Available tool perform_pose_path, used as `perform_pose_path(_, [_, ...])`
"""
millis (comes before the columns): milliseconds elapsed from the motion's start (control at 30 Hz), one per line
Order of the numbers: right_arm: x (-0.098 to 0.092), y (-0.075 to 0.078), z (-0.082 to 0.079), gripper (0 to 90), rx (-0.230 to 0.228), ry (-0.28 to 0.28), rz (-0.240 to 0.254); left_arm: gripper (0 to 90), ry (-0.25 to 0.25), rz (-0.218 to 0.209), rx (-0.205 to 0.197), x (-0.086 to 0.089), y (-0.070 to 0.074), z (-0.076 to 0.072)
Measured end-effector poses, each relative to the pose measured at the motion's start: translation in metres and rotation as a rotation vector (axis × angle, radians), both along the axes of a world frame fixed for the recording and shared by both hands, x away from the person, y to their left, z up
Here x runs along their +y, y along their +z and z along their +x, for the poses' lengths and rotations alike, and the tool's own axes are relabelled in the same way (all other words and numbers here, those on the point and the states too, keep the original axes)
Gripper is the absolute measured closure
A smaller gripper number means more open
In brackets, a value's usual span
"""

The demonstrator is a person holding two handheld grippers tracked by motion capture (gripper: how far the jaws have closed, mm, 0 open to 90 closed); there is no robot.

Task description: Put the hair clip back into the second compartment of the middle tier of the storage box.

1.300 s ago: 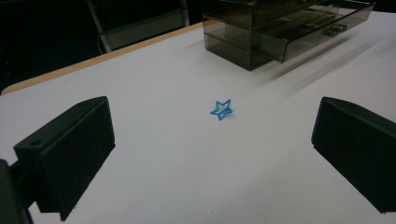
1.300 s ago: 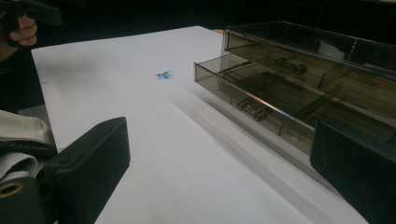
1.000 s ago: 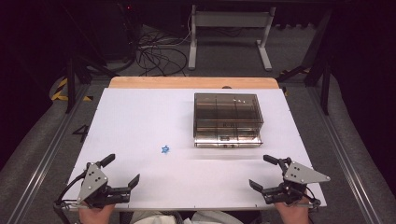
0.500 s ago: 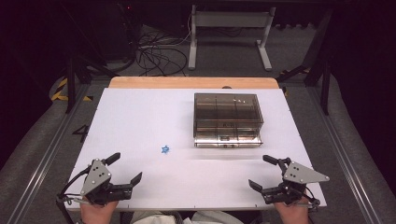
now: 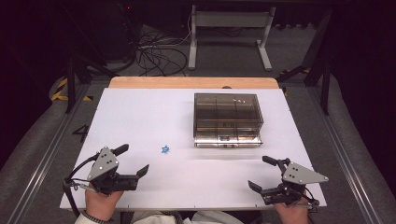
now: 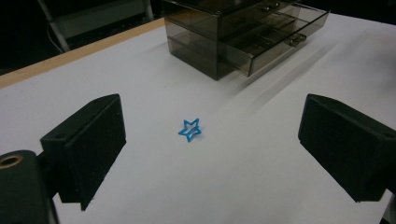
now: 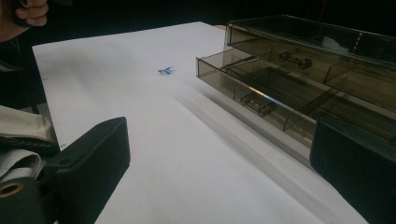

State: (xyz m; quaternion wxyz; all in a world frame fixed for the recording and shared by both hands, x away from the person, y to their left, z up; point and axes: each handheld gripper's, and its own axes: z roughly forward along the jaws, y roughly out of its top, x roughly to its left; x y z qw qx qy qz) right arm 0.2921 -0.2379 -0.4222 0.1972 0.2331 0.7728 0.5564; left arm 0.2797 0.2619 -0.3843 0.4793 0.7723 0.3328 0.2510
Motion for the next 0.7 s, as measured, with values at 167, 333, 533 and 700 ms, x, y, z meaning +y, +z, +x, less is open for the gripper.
perform_pose_path(167, [0.000, 0.000, 0.000, 5.7, 0.001, 0.001, -0.003, 8.6, -0.005, 0.009, 0.007, -0.004, 0.004, 0.006])
perform_pose_path(333, [0.001, 0.000, 0.000, 5.7, 0.002, 0.003, -0.004, 8.5, -0.013, 0.008, 0.018, -0.007, 0.008, 0.013])
perform_pose_path(533, [0.001, -0.001, 0.000, 5.7, 0.006, 0.006, -0.008, 7.8, -0.029, 0.024, 0.029, -0.012, 0.015, 0.022])
perform_pose_path(700, [0.000, -0.001, 0.000, 5.7, 0.004, 0.003, -0.007, 8.5, -0.026, 0.050, 0.013, -0.017, 0.018, 0.025])
